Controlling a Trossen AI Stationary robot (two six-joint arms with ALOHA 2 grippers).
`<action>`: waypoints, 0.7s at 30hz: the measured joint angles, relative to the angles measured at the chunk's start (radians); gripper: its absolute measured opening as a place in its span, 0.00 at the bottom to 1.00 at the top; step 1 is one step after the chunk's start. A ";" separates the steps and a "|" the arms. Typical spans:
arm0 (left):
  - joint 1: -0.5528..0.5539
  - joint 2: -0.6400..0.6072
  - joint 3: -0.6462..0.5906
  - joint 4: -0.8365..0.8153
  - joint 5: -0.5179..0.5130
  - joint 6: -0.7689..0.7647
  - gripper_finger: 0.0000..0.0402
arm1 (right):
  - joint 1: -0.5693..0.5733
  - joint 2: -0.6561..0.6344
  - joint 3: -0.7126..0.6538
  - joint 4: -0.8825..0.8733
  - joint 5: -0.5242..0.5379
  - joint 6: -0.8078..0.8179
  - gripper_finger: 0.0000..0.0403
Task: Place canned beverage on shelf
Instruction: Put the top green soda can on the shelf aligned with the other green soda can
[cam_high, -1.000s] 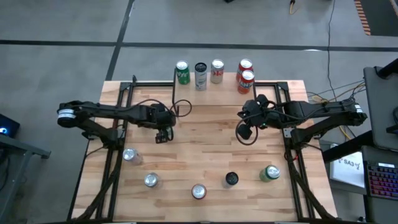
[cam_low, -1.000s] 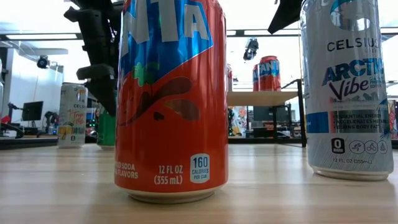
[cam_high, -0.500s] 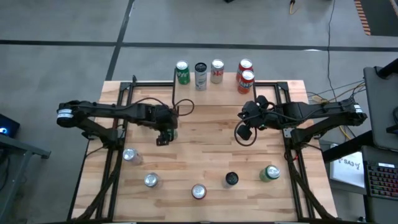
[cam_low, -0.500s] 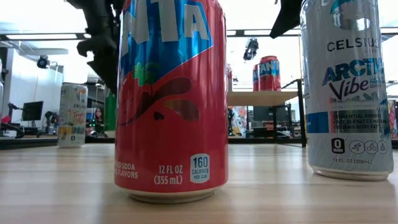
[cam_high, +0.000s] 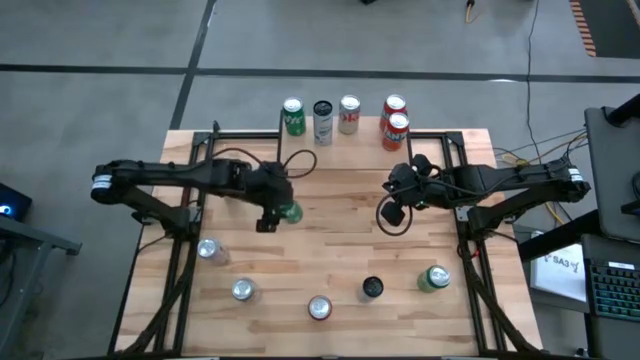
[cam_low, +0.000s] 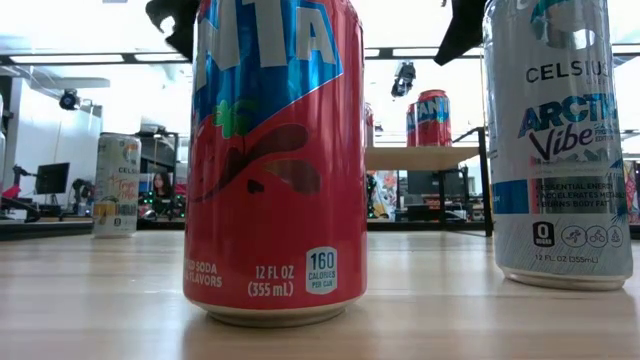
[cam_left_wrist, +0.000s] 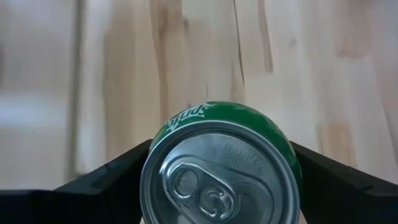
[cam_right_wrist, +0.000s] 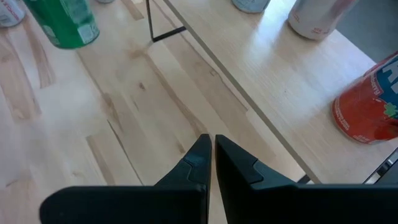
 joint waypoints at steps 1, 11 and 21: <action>0.000 0.001 0.022 0.000 0.000 0.013 0.77 | 0.000 0.000 -0.001 0.000 0.000 0.000 0.03; 0.027 0.042 0.216 -0.027 -0.007 0.160 0.77 | 0.000 0.000 -0.003 0.001 0.000 0.000 0.03; 0.106 0.183 0.453 -0.195 -0.010 0.275 0.77 | 0.000 0.000 -0.003 0.002 -0.002 0.000 0.03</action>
